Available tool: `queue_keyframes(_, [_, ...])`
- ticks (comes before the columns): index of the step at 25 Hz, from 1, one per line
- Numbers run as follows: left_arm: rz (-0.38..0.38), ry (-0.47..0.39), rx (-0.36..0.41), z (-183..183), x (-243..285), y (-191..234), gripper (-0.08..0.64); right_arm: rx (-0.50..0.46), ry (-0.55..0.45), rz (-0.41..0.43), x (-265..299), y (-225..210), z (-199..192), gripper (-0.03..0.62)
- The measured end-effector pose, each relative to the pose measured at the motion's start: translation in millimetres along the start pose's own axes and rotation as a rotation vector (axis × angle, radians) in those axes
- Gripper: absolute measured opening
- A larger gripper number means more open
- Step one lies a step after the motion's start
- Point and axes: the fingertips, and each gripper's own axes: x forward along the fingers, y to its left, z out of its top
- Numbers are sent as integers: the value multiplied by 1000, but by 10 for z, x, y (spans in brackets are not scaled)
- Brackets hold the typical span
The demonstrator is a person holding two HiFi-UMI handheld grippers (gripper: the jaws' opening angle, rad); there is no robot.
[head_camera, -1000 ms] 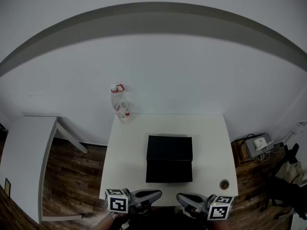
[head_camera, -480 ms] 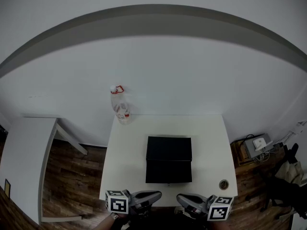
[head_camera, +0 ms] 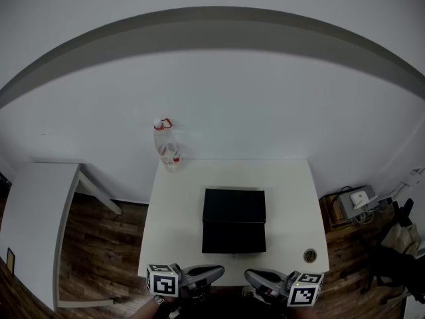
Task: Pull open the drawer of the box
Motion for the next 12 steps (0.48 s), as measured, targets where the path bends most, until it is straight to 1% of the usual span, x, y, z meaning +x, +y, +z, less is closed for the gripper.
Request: queue_keyframes(12, [2, -6, -8, -18, -13, 19, 2, 10, -8, -4, -25, -15, 2, 3])
